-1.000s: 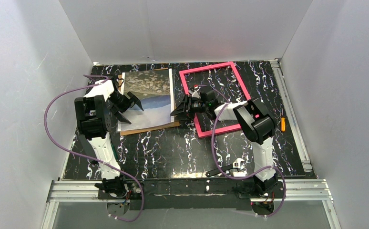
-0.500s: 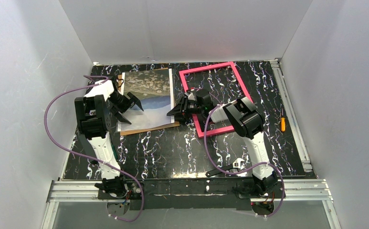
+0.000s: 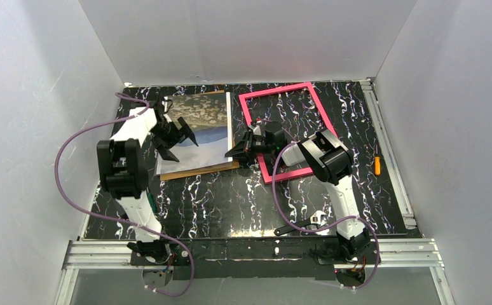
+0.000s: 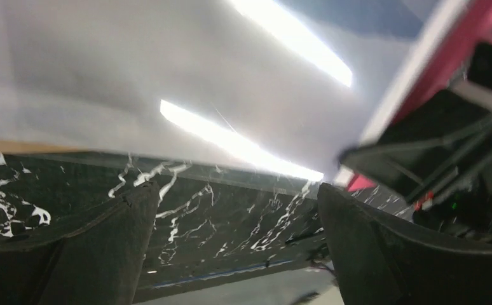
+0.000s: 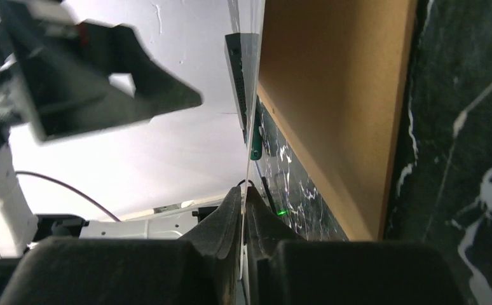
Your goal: Take the photo out of the frame
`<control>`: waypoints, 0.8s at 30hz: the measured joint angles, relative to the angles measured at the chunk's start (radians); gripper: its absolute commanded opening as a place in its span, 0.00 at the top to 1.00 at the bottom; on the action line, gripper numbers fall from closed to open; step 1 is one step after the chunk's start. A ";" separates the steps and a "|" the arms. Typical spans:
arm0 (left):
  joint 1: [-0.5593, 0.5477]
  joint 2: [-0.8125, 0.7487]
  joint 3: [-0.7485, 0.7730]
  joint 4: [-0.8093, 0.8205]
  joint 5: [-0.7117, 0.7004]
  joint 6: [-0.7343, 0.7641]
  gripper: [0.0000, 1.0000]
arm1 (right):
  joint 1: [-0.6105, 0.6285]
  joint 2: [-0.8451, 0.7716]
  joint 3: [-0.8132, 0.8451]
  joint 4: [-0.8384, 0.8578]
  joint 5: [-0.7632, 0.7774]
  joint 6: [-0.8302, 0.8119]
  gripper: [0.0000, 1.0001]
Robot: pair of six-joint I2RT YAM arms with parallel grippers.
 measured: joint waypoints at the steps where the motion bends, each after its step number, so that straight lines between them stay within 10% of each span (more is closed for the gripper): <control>1: -0.029 -0.054 -0.023 0.008 -0.010 0.005 0.05 | -0.002 -0.005 -0.006 -0.001 0.000 0.003 0.90; 10: -0.278 -0.433 -0.347 0.158 -0.092 0.175 0.11 | -0.021 -0.083 -0.022 -0.154 -0.031 -0.066 0.95; 24: -0.561 -0.418 -0.473 0.344 -0.303 0.652 0.04 | -0.025 -0.083 -0.010 -0.208 -0.052 -0.079 0.93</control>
